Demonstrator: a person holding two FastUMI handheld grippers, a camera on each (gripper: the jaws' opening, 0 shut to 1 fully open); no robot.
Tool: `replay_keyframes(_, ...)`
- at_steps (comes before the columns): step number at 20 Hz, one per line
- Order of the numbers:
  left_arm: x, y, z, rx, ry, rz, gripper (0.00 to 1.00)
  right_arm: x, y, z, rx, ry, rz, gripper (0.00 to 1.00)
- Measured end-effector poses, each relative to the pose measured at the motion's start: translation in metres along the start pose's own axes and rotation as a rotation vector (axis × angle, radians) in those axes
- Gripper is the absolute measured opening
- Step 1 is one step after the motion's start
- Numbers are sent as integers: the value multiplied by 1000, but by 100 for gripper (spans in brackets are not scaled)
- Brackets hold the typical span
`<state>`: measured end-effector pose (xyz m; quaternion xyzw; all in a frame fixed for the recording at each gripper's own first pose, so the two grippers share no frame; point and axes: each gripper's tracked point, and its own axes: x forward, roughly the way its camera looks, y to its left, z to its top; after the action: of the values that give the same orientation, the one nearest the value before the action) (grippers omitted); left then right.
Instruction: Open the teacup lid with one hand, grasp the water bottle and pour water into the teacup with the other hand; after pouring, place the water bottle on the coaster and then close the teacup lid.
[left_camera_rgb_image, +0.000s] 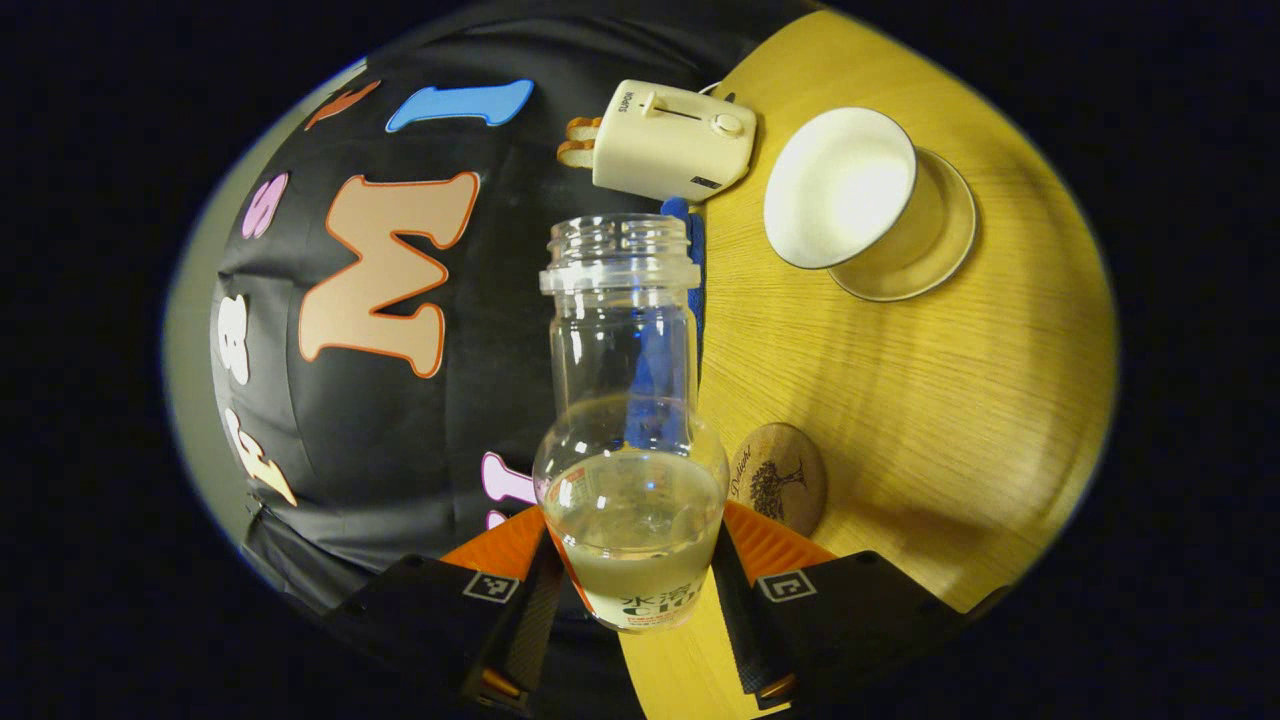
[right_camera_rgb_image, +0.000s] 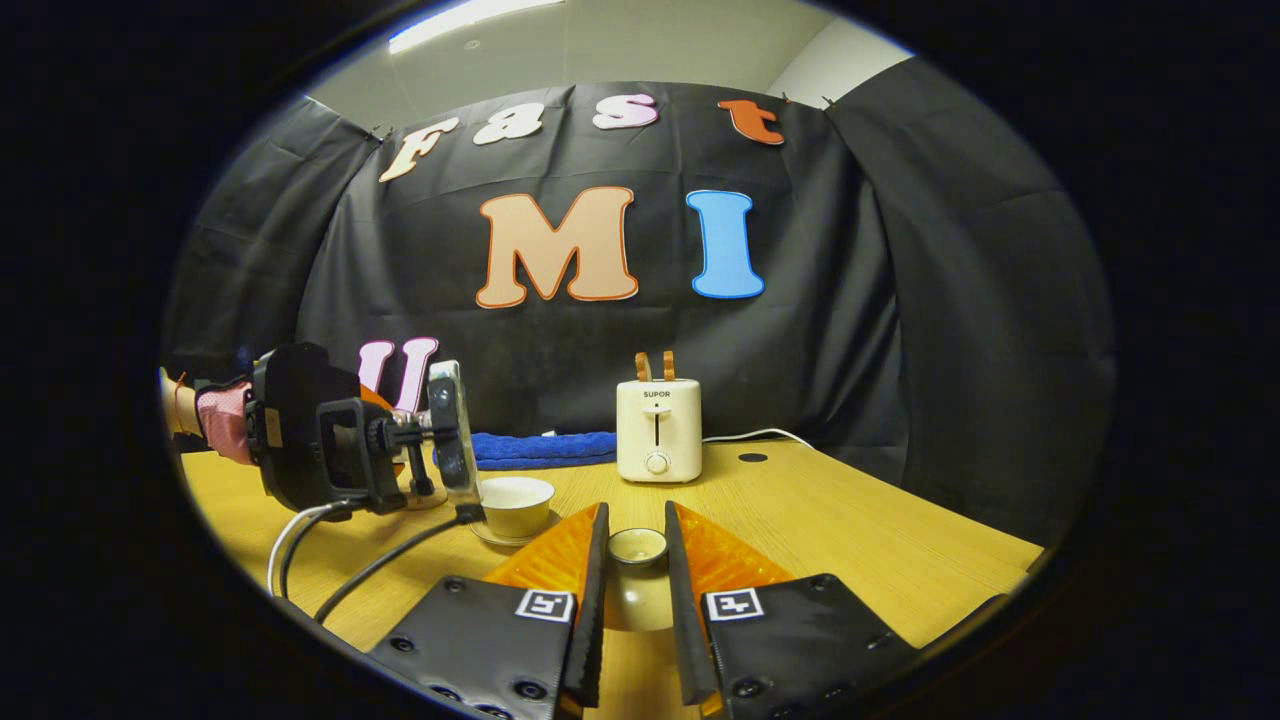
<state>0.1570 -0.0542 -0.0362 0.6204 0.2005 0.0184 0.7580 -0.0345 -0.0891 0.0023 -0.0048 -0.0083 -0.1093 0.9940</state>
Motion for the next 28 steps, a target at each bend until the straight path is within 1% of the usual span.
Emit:
replay_keyframes(4, 0, -5, 4, 63, -2, 8, 71, 0, 0, 0, 0, 0, 0, 34)
replay_keyframes(6, 3, -4, 8, 109, -3, 21, 70, 0, 0, 0, 0, 0, 0, 34)
replay_keyframes(8, 3, -5, 11, 151, -6, 36, 72, 0, 0, 0, 0, 0, 0, 34)
replay_keyframes(10, 3, -8, 11, 186, -5, 37, 71, 0, 0, 0, 0, 0, 0, 34)
replay_keyframes(15, 2, -6, 8, 242, -2, 45, 71, 0, 0, 0, 0, 0, 0, 34)
replay_keyframes(19, 3, 1, 10, 311, -3, 69, 72, 0, 0, -1, 0, 0, 0, 34)
replay_keyframes(24, 1, 5, 12, 346, -9, 84, 71, 1, 0, -1, 0, 0, 0, 34)
replay_keyframes(28, 1, 9, 13, 395, -9, 87, 71, 0, 0, -1, 0, 0, 0, 34)
